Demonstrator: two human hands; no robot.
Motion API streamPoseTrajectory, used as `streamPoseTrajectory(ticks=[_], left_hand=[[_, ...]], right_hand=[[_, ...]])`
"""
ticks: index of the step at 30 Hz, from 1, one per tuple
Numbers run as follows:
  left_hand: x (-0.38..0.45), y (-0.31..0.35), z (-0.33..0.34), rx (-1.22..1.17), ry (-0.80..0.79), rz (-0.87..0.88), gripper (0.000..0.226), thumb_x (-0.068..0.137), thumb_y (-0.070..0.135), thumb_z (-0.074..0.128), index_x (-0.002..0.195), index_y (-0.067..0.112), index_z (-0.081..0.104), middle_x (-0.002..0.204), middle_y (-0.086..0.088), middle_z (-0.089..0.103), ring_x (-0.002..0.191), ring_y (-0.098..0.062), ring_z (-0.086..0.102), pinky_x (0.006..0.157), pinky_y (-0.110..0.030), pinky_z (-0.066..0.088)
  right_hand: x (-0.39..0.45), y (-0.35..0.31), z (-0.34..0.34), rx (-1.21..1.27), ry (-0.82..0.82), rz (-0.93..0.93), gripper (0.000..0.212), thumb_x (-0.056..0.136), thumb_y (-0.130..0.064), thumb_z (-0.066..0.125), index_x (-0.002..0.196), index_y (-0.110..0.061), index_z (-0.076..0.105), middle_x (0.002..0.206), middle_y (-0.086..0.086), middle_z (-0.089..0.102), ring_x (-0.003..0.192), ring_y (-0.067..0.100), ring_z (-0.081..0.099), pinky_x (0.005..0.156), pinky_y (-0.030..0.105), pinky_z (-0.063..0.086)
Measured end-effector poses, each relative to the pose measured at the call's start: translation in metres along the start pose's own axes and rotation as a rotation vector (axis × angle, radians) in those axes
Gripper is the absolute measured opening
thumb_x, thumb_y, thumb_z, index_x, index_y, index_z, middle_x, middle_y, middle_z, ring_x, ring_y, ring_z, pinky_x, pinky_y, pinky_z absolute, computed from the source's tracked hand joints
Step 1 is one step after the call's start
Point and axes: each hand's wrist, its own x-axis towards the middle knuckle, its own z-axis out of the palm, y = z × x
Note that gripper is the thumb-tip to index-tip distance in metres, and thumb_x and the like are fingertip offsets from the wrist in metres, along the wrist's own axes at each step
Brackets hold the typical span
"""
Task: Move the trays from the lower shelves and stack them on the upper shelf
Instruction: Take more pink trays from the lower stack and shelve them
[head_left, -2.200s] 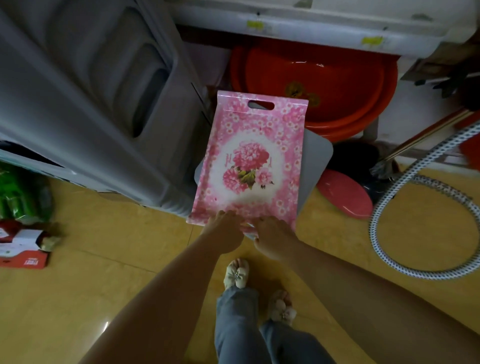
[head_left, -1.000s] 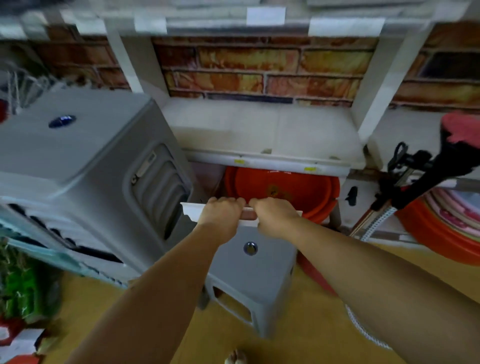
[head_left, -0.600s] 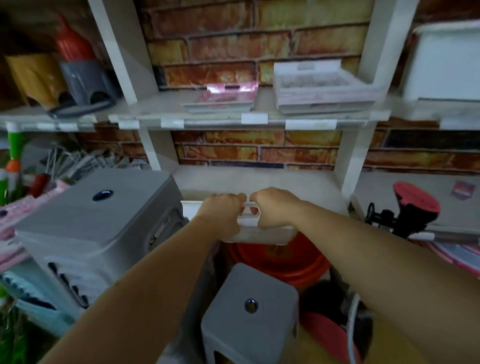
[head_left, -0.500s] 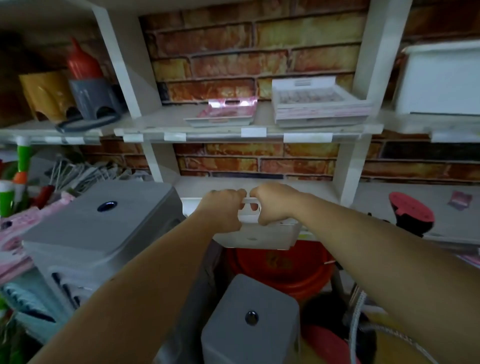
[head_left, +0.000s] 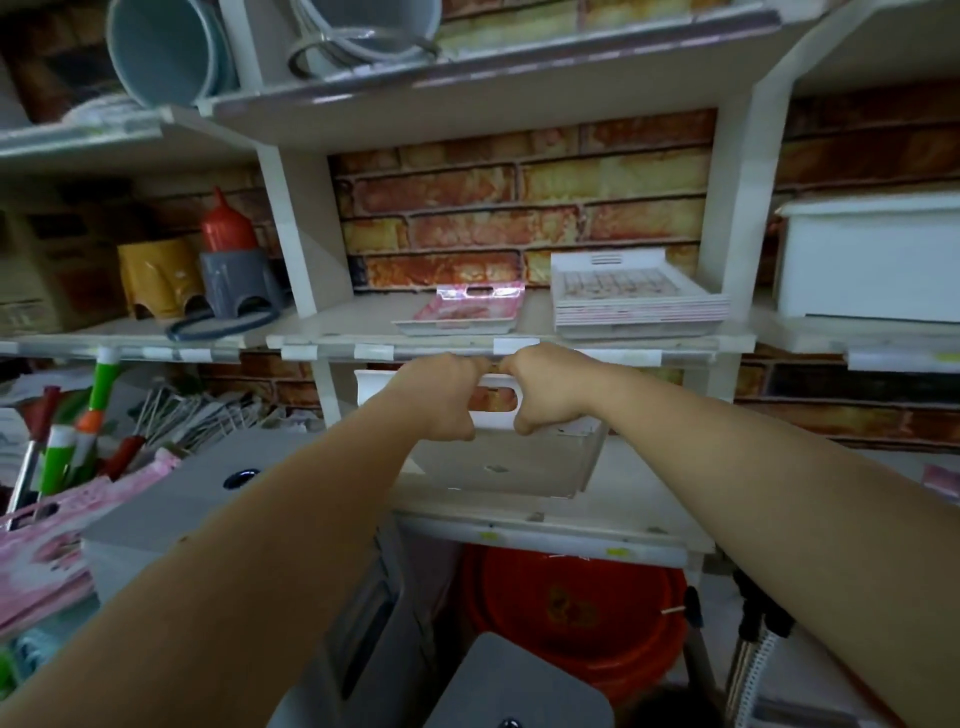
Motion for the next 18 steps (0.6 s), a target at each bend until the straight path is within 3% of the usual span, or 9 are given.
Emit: streamPoseTrajectory(ticks=[3,5,8,10,13,18], left_hand=[[-0.003,-0.003,-0.027,0.0,-0.003,-0.025,0.072,0.078,0.031,0.073,0.139,0.02,0.037,0.122,-0.004,0.058,0.113,-0.024,0.053,0.083,-0.031,0.042],[-0.005,-0.006,-0.048,-0.002,0.011,-0.039,0.066,0.077,0.03,0.075,0.134,0.019,0.043,0.105,0.0,0.06,0.101,-0.021,0.054,0.08,-0.03,0.041],[-0.009,-0.011,-0.078,0.025,0.081,-0.056,0.054,0.074,0.031,0.078,0.118,0.015,0.052,0.076,0.008,0.046,0.081,-0.017,0.046,0.073,-0.03,0.043],[-0.012,-0.013,-0.097,0.066,0.128,-0.085,0.058,0.073,0.031,0.079,0.122,0.014,0.052,0.086,0.001,0.054,0.086,-0.021,0.051,0.077,-0.031,0.045],[-0.018,-0.016,-0.122,0.126,0.205,-0.124,0.072,0.072,0.03,0.079,0.134,0.016,0.047,0.114,-0.007,0.061,0.106,-0.026,0.055,0.085,-0.034,0.045],[-0.022,-0.021,-0.145,0.167,0.323,-0.185,0.064,0.074,0.026,0.078,0.131,0.02,0.049,0.104,-0.003,0.06,0.103,-0.024,0.055,0.076,-0.031,0.039]], right_hand=[[-0.002,-0.005,-0.019,-0.028,0.057,-0.034,0.031,0.078,-0.019,0.069,0.105,-0.014,0.054,0.08,-0.001,0.049,0.079,0.021,0.052,0.052,0.025,0.037],[-0.004,-0.008,-0.036,-0.024,0.092,-0.059,0.023,0.078,-0.019,0.07,0.091,-0.018,0.051,0.073,-0.003,0.046,0.072,0.019,0.05,0.049,0.025,0.034],[-0.006,-0.014,-0.062,0.005,0.151,-0.085,0.025,0.077,-0.019,0.071,0.073,-0.021,0.047,0.069,-0.004,0.045,0.059,0.012,0.045,0.048,0.026,0.033],[-0.009,-0.02,-0.078,-0.012,0.207,-0.106,0.033,0.077,-0.02,0.073,0.067,-0.024,0.042,0.069,-0.004,0.044,0.058,0.009,0.043,0.047,0.026,0.031],[-0.009,-0.027,-0.098,-0.023,0.304,-0.138,0.027,0.076,-0.021,0.073,0.078,-0.016,0.047,0.071,-0.004,0.044,0.063,0.014,0.045,0.048,0.024,0.032],[-0.003,-0.033,-0.117,-0.022,0.439,-0.187,0.026,0.075,-0.019,0.072,0.078,-0.021,0.046,0.079,-0.002,0.051,0.078,0.02,0.053,0.062,0.03,0.044]])
